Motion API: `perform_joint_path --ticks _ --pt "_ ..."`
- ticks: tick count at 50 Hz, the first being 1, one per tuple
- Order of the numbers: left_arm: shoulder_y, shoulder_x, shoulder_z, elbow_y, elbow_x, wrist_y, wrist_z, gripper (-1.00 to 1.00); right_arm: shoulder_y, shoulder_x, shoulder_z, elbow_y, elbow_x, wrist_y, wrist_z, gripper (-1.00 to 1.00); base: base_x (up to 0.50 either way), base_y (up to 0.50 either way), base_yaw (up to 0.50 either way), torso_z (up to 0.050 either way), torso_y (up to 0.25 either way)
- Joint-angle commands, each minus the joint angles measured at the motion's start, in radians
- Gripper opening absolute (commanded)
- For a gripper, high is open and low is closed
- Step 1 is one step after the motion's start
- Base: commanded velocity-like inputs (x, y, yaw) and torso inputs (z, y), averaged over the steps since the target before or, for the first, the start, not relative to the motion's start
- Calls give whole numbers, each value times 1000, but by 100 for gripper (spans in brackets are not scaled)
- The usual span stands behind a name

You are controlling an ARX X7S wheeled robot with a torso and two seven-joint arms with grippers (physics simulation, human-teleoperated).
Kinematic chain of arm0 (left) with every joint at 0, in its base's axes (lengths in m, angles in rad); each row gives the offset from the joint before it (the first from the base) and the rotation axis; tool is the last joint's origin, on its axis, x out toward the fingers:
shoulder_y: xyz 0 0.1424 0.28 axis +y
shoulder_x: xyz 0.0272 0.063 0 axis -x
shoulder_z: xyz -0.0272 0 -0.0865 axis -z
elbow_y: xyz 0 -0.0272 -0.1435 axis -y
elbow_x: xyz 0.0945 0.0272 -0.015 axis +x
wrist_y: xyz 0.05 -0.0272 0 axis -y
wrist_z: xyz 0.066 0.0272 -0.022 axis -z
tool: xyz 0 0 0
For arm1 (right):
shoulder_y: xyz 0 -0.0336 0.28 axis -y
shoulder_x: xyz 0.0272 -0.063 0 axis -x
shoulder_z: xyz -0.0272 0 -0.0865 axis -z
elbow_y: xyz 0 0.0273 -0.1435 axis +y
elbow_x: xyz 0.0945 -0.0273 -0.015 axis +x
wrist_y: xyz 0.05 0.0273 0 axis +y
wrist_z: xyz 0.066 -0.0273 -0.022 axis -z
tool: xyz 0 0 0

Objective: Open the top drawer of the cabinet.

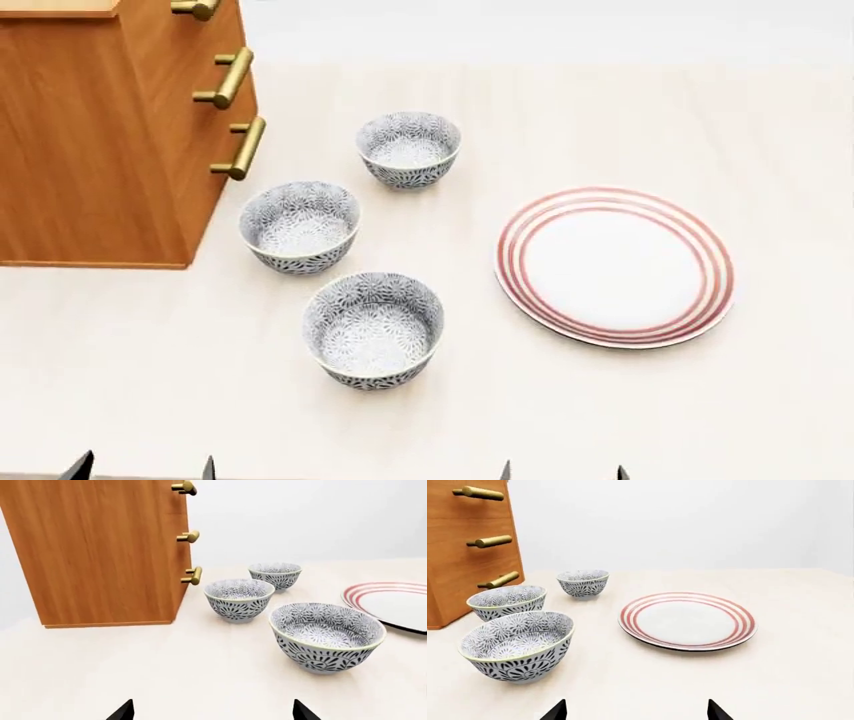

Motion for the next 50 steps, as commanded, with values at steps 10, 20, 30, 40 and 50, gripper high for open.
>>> perform_joint_path --ticks 10,20,30,40,50 --pt "-2 -18 21 -1 -16 1 -27 100 2 21 -26 1 19 -5 21 100 0 0 0 50 0" --pt "-3 -26 32 -1 -22 4 -34 100 3 29 -36 -3 26 -3 31 100 0 0 0 50 0" --pt "0 -32 34 4 -42 16 -38 100 7 39 -52 7 23 -8 36 100 143 0 0 27 0" --pt "-4 -38 43 -2 -46 16 -45 100 8 46 -63 2 28 -6 42 100 500 0 0 0 0" --pt "-4 -44 51 1 -52 14 -53 100 9 53 -70 4 33 -9 48 100 500 0 0 0 0"
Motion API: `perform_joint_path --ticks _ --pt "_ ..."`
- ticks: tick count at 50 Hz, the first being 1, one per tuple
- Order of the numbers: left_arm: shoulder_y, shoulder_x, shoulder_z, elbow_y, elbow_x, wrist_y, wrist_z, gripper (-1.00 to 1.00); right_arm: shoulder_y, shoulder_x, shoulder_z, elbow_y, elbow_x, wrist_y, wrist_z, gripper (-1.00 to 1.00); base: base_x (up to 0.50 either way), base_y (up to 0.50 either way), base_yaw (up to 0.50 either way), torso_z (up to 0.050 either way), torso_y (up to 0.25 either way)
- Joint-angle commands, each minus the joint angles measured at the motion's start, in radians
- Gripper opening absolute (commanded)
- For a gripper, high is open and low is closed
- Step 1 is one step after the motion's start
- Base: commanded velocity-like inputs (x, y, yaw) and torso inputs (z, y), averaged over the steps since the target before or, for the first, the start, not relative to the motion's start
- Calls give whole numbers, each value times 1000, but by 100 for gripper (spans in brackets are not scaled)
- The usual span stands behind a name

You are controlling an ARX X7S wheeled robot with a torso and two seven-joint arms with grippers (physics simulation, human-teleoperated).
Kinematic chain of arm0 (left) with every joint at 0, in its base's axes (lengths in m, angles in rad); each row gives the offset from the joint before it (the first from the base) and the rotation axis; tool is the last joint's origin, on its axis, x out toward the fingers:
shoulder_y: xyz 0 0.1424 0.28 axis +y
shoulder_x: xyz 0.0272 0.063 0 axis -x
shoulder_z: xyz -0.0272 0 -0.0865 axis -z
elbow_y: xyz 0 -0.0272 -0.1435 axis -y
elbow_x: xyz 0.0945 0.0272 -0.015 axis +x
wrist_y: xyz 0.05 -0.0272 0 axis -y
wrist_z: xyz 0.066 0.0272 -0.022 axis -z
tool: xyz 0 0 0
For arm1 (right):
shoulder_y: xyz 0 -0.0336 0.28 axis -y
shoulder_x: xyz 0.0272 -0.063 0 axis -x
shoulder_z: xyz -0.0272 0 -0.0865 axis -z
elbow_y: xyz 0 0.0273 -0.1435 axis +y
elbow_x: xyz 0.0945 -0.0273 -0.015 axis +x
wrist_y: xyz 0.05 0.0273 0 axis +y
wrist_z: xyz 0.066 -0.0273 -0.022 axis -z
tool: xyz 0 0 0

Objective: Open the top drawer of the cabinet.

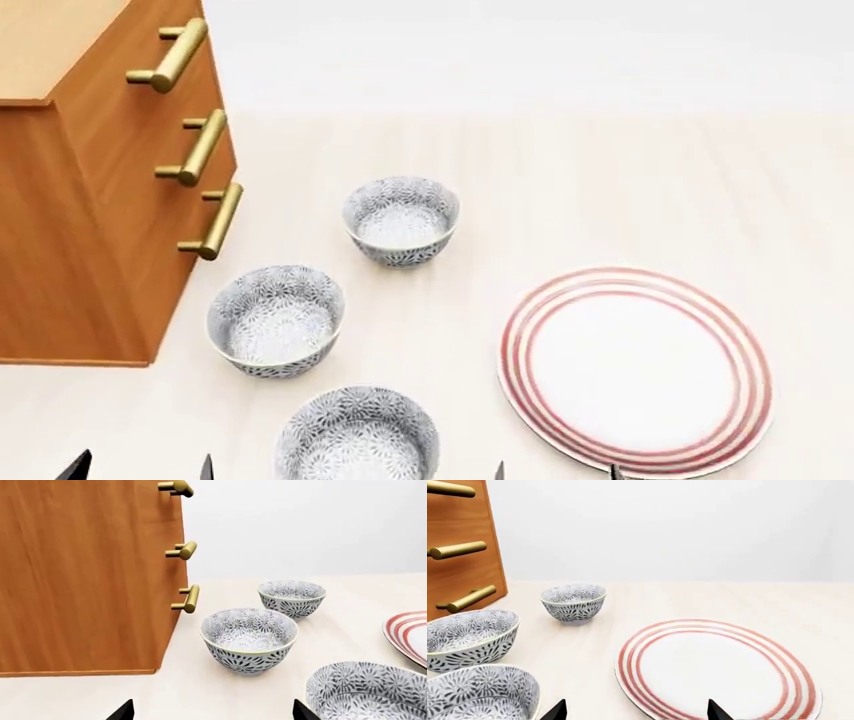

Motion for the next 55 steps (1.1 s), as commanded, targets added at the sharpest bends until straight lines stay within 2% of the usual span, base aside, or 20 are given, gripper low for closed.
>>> perform_joint_path --ticks 1,46,49,50,51,54,55 --pt "-1 -7 9 3 -7 -1 -9 100 2 8 -11 0 5 -1 7 100 500 0 0 0 0" --pt "-5 -30 35 -1 -34 10 -35 100 -2 33 -39 -14 13 -24 43 100 500 0 0 0 0" --pt "-2 -34 35 3 -49 45 -18 100 2 33 -42 -6 15 -21 45 100 0 0 0 0 0" --pt "0 -39 39 15 -47 27 -18 100 1 34 -41 -9 19 -21 44 100 0 0 0 0 0" --pt "-5 -44 31 62 -122 -59 9 100 1 34 -40 -10 22 -20 45 100 0 0 0 0 0" --pt "-23 -51 16 157 -142 -146 -26 100 1 35 -40 -11 23 -24 48 100 0 0 0 0 0" --pt "-48 -56 11 234 -107 -193 -75 100 1 35 -41 -6 21 -30 48 100 0 0 0 0 0"
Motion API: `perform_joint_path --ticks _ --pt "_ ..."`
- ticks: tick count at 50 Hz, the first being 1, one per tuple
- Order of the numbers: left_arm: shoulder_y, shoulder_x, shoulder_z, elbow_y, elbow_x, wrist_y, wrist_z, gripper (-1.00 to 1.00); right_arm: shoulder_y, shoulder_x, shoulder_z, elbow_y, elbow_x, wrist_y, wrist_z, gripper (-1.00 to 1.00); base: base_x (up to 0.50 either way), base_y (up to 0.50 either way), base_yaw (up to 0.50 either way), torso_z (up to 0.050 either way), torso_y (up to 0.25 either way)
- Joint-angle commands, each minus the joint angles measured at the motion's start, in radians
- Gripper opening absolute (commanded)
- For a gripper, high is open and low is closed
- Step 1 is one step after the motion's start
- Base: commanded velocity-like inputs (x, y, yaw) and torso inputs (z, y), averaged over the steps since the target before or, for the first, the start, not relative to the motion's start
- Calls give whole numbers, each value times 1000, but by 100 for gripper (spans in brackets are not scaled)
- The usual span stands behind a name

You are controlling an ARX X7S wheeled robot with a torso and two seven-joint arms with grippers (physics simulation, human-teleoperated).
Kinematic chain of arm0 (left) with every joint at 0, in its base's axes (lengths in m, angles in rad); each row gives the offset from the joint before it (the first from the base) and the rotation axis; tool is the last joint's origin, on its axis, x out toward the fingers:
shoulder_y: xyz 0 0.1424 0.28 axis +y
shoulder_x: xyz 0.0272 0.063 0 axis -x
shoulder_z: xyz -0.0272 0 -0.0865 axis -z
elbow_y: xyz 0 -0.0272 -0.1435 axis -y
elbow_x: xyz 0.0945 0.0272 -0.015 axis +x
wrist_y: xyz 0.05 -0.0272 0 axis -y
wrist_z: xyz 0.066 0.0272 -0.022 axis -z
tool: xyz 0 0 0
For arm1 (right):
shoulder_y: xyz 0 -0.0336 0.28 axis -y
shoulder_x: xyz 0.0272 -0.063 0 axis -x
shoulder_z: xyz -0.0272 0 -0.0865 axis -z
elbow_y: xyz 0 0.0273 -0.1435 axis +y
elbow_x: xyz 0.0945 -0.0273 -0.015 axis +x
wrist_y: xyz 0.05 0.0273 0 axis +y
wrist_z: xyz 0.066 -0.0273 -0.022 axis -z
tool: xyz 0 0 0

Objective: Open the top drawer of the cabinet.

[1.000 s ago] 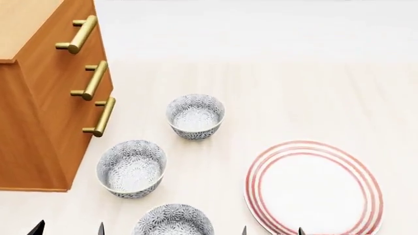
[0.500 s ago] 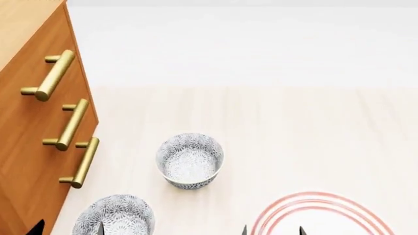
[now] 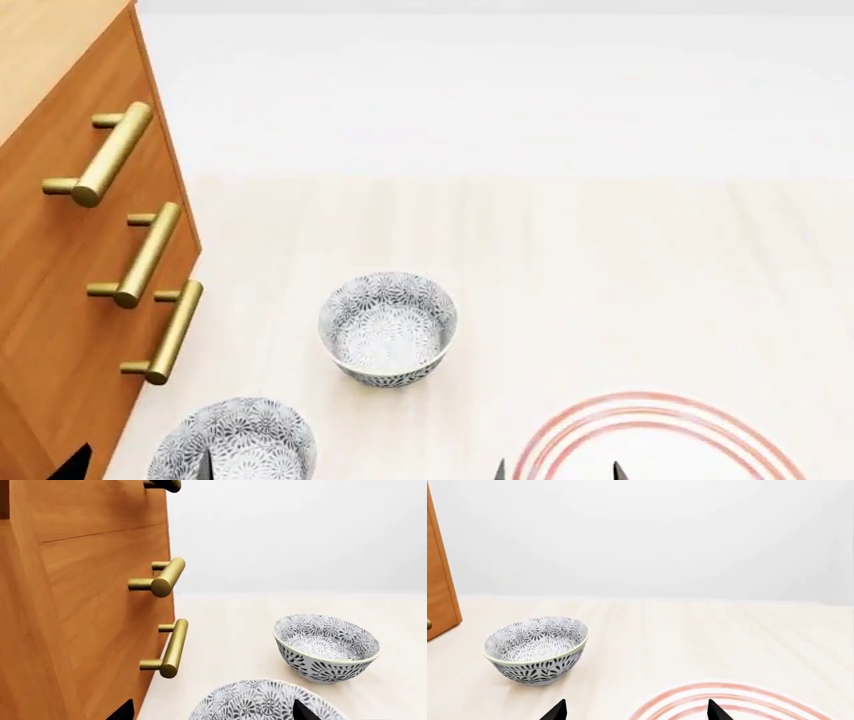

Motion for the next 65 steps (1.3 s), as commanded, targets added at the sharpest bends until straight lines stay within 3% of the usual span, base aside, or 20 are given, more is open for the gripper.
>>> perform_joint_path --ticks 1,5,7,14,15,16,17,32,40,44,47,51,58,59,62,65 --pt "-54 -25 -17 224 -31 -192 -68 100 0 4 -2 0 13 -11 4 100 0 0 0 0 0" --pt "-122 -54 -7 406 -57 -395 -89 100 -1 6 -4 -1 11 -19 8 100 0 0 0 0 0" --pt "-228 -64 -44 544 -173 -646 -102 100 -1 5 -6 2 -16 -30 30 100 0 0 0 0 0" --pt "-353 -64 -75 640 -242 -824 -134 100 -2 9 -12 1 -20 -33 36 100 0 0 0 0 0" --pt "-503 -80 -119 790 -345 -974 -177 100 -3 9 -6 1 -3 -29 31 100 0 0 0 0 0" --pt "-640 -76 -129 817 -358 -1124 -182 100 -4 10 -7 -5 -2 -24 32 100 0 0 0 0 0" --pt "-640 -77 -129 819 -360 -1177 -182 100 -4 10 -8 -6 -2 -23 33 100 0 0 0 0 0" --pt "-650 -102 -103 812 -353 -1161 -185 100 -1 16 -15 -3 3 -28 40 100 0 0 0 0 0" --pt "-648 -174 8 802 -282 -1111 -191 100 1 18 -19 4 7 -34 42 100 0 0 0 0 0" --pt "-648 -259 147 786 -174 -1036 -206 100 2 20 -21 5 9 -34 43 100 0 0 0 0 0" --pt "-663 -358 325 768 -50 -976 -212 100 2 22 -23 6 9 -36 44 100 0 0 0 0 0" --pt "-687 -427 441 776 40 -956 -218 100 2 22 -25 7 11 -39 46 100 0 0 0 0 0" --pt "-738 -483 587 753 137 -984 -214 100 3 26 -28 3 14 -35 50 100 0 0 0 0 0" --pt "-754 -504 658 749 173 -1003 -203 100 3 26 -28 1 14 -33 51 100 0 0 0 0 0" --pt "-765 -517 730 727 226 -999 -215 100 3 27 -30 1 15 -34 52 100 0 0 0 0 0" --pt "-768 -523 746 717 233 -998 -210 100 3 28 -31 2 17 -35 52 100 0 0 0 0 0"
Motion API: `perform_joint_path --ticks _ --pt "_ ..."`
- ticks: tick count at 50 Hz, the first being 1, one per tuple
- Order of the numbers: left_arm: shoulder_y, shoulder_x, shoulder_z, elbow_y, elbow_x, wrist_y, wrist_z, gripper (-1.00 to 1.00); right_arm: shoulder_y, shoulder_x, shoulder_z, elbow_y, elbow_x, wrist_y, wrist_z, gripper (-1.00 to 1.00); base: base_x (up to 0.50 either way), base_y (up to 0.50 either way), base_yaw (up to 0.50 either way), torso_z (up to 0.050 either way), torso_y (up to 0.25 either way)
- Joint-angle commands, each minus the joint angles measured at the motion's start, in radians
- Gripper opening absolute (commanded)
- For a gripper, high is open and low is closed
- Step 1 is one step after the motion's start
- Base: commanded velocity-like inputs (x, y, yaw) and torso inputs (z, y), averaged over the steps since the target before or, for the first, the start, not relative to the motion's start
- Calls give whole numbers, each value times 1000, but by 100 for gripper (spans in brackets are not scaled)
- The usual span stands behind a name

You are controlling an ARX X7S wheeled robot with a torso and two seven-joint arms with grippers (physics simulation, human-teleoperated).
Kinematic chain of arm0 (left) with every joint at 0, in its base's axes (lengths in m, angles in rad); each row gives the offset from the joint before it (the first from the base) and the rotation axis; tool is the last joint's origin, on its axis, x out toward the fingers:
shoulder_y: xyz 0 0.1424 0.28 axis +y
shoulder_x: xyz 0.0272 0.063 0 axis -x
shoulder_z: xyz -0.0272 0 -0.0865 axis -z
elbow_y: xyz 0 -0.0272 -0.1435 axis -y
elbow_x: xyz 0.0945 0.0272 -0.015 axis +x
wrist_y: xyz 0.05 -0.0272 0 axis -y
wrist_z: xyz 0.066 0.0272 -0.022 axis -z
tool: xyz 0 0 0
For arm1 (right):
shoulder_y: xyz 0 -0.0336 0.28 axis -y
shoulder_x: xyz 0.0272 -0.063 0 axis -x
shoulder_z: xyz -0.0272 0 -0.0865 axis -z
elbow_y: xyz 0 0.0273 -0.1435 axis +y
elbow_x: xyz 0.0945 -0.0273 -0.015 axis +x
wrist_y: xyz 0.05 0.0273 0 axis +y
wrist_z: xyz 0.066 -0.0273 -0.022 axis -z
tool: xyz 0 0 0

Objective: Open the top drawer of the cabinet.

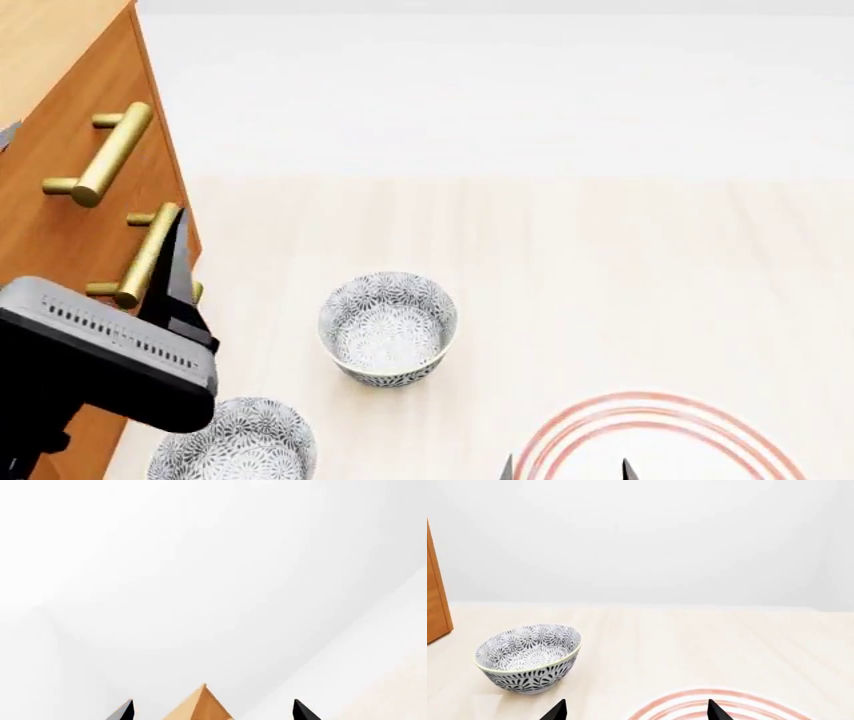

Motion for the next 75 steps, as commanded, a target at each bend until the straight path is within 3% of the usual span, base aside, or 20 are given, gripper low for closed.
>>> perform_joint_path --ticks 1,17,30,61,75 --pt "-56 -94 243 -40 161 -2 1 100 0 4 -6 -1 5 -1 4 100 0 0 0 0 0" --pt "-168 -135 511 -112 379 -49 8 100 2 10 -14 2 9 -4 11 100 0 0 0 0 0" --pt "-245 -97 575 -225 400 -14 63 100 4 15 -19 2 13 -5 17 100 0 0 0 0 0" --pt "-307 72 544 -925 287 293 41 100 7 25 -33 0 24 -4 28 100 0 0 0 0 0" --pt "-318 95 555 -1029 295 321 36 100 10 30 -40 2 27 -4 31 100 0 0 0 0 0"
